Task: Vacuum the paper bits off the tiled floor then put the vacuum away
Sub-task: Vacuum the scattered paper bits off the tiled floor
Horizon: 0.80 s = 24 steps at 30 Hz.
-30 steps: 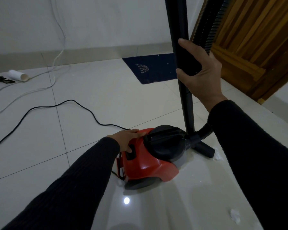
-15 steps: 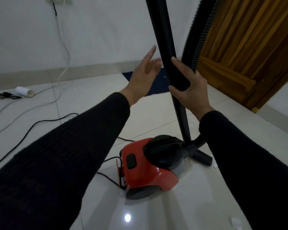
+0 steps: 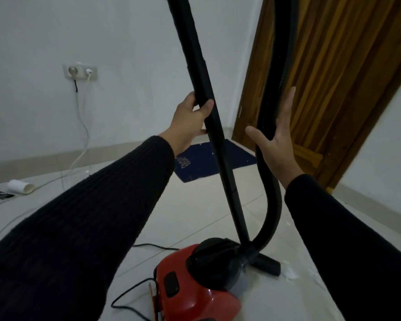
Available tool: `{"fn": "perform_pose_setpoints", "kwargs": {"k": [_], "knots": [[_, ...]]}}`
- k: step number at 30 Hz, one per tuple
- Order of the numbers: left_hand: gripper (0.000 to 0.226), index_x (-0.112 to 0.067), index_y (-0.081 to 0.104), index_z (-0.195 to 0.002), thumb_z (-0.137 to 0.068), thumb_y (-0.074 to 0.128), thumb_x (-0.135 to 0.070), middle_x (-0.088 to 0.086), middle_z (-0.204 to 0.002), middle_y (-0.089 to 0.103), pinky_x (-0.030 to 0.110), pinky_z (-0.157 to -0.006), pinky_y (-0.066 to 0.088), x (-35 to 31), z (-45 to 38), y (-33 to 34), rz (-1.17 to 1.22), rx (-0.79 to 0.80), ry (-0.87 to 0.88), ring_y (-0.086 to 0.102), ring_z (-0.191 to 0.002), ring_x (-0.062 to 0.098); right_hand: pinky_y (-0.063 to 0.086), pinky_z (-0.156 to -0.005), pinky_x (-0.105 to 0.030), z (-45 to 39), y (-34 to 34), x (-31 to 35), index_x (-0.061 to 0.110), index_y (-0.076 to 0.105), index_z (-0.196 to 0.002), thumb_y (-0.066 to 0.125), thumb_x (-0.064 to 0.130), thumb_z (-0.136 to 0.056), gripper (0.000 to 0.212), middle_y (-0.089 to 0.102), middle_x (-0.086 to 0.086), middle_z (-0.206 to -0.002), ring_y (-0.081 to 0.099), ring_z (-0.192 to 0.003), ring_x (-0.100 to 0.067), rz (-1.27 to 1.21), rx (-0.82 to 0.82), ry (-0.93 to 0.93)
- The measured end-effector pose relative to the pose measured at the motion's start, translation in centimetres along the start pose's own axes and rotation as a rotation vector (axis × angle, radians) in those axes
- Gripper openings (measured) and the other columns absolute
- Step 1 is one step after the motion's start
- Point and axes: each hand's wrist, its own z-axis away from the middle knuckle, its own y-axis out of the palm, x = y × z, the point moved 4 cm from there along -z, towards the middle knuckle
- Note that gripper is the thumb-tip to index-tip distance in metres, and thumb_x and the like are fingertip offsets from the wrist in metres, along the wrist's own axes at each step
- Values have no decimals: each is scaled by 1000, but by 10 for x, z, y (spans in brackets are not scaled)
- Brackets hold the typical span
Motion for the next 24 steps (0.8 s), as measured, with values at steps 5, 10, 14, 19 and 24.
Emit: {"fn": "perform_pose_setpoints", "kwargs": {"k": [5,10,14,19,24], "knots": [[60,-39,14,-148,-99,45,-23,1,-137,47,44,-87,52,-52,-34,11,17,14,87,51,-117,17,24,-117,-53,-52,-35,33,33,0,-154,73,34,-83,102,8,4,-161,21,-146,-23,73,-83,-28],[44,-23,36,-140,-98,48,-23,-1,-124,54,50,-93,50,-84,-68,17,-12,-6,77,55,-106,14,50,-97,-50,-109,-74,74,22,29,-137,75,32,-78,75,42,-10,-136,50,-120,-24,88,-191,-46],[63,-38,15,-145,-96,52,-22,1,-131,53,40,-81,51,-106,-92,34,-60,95,64,55,-112,15,56,-86,-38,-163,-105,115,29,27,-140,65,35,-89,64,55,-12,-123,63,-101,-27,52,-114,-72],[59,-33,23,-140,-95,54,-14,3,-116,52,43,-56,55,-126,-105,50,-135,149,-187,56,-98,20,54,-78,-35,-214,-122,155,11,59,-123,21,63,-97,70,70,-9,-101,70,-87,-22,-72,104,387],[56,-27,27,-142,-95,53,-10,2,-124,46,56,-82,53,-148,-99,63,-223,302,-447,53,-106,28,60,-69,-36,-217,-106,187,24,56,-116,20,73,-91,65,72,-18,-105,72,-93,-33,-158,594,949]]}}
